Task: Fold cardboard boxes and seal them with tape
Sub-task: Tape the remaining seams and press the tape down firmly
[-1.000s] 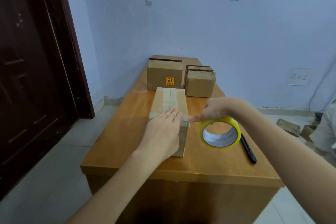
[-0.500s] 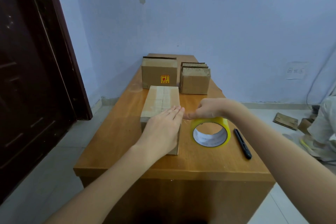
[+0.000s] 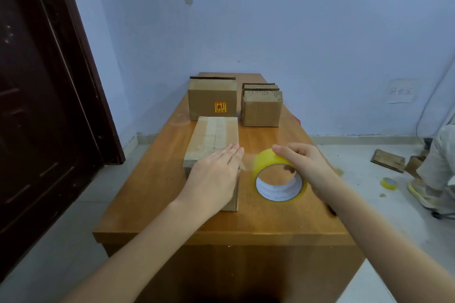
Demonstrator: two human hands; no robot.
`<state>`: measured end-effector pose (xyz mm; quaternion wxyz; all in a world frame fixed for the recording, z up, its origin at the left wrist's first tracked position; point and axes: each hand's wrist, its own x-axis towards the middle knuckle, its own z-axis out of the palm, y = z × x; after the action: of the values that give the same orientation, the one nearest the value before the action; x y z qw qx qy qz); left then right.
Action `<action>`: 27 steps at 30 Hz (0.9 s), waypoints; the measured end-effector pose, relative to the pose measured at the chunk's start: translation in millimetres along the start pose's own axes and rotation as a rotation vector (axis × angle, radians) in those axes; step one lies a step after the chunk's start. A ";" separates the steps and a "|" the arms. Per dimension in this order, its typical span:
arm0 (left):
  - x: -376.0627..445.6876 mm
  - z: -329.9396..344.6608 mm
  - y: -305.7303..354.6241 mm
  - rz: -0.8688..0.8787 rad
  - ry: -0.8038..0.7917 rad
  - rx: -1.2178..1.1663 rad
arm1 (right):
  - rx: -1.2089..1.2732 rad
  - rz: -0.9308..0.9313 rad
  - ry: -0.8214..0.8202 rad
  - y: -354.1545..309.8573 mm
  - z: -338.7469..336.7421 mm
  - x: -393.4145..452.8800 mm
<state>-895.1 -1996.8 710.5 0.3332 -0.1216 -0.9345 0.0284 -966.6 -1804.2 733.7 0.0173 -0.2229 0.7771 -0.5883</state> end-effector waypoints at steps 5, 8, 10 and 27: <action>-2.9 -3.2 2.0 -0.010 -0.015 0.012 | -0.005 -0.079 0.076 7.5 12.6 -2.6; -3.2 -4.7 2.5 0.004 -0.031 0.009 | -0.153 -0.116 0.047 1.4 7.6 -1.8; -3.1 -6.0 1.8 0.006 -0.042 0.008 | -0.256 -0.138 0.035 -4.5 5.3 -1.4; -0.4 -12.8 7.3 -0.012 -0.087 -0.076 | -0.587 -0.161 -0.041 9.8 -21.1 -1.3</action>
<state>-885.3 -1990.2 719.2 0.2876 -0.1271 -0.9493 -0.0036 -974.7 -1782.6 730.9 -0.0786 -0.2910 0.8933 -0.3335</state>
